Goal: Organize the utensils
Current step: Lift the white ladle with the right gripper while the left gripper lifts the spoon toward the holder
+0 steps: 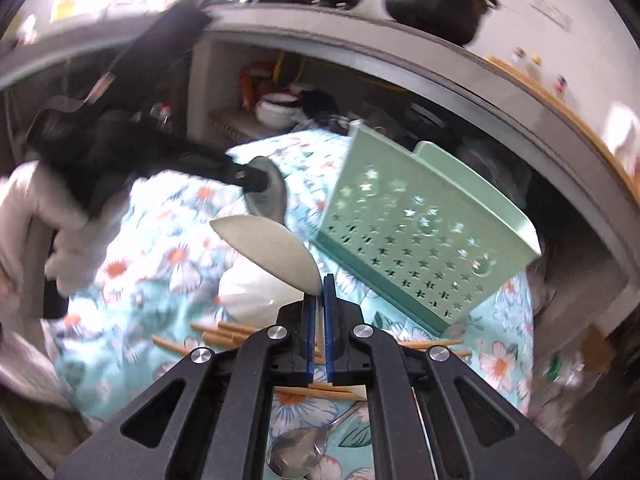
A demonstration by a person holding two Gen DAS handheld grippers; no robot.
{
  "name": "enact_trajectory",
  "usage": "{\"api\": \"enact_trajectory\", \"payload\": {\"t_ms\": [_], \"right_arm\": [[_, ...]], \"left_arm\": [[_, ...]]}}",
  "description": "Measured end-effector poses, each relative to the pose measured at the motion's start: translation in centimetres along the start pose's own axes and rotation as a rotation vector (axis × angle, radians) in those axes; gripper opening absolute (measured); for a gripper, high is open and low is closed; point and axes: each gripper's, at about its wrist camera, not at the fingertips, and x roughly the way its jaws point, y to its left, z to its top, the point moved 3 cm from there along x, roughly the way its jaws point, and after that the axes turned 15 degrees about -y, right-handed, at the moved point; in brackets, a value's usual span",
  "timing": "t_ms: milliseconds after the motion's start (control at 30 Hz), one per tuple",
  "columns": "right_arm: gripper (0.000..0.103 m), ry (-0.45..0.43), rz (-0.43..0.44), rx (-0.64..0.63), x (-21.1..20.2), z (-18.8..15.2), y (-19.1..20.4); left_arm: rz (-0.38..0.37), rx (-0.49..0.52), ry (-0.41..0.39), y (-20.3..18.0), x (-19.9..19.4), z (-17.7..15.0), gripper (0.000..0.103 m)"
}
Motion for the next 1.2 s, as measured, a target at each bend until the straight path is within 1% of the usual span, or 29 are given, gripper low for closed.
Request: {"api": "enact_trajectory", "payload": {"t_ms": [133,267,333,467,567,700,800,967,1067,1200], "right_arm": [[0.004,-0.029,-0.009,0.192,-0.9,0.6,-3.4],[0.004,-0.058,-0.023,0.31,-1.9,0.7,-6.1],[0.004,-0.08,-0.026,0.346,-2.6,0.7,-7.1],[0.004,-0.141,-0.024,0.395,-3.9,1.8,-9.1],[0.004,-0.215,-0.015,0.41,-4.5,3.9,-10.7],[0.004,-0.323,-0.003,0.429,-5.8,6.9,-12.9],[0.004,-0.39,0.02,0.469,-5.8,8.7,-15.2],[0.004,-0.447,0.067,0.541,-4.4,10.8,-18.6],[0.004,-0.446,0.102,0.597,-2.3,11.0,-20.3],[0.004,-0.393,0.125,0.661,1.3,9.9,-21.6]], "left_arm": [[-0.007,0.081,-0.08,-1.3,-2.2,1.7,0.002],[-0.051,0.097,-0.134,-2.1,-4.1,3.4,0.002],[-0.076,0.105,-0.161,-2.5,-5.3,4.2,0.002],[-0.143,0.088,-0.218,-3.3,-7.6,6.8,0.002],[-0.198,0.054,-0.277,-3.7,-9.1,9.6,0.002],[-0.219,0.068,-0.37,-4.4,-10.0,13.0,0.002],[-0.177,0.125,-0.404,-5.3,-9.1,14.4,0.002],[-0.087,0.208,-0.394,-5.8,-6.4,15.0,0.002],[-0.032,0.25,-0.355,-5.7,-4.2,14.7,0.002],[0.012,0.291,-0.301,-5.4,-1.5,13.4,0.002]]}}
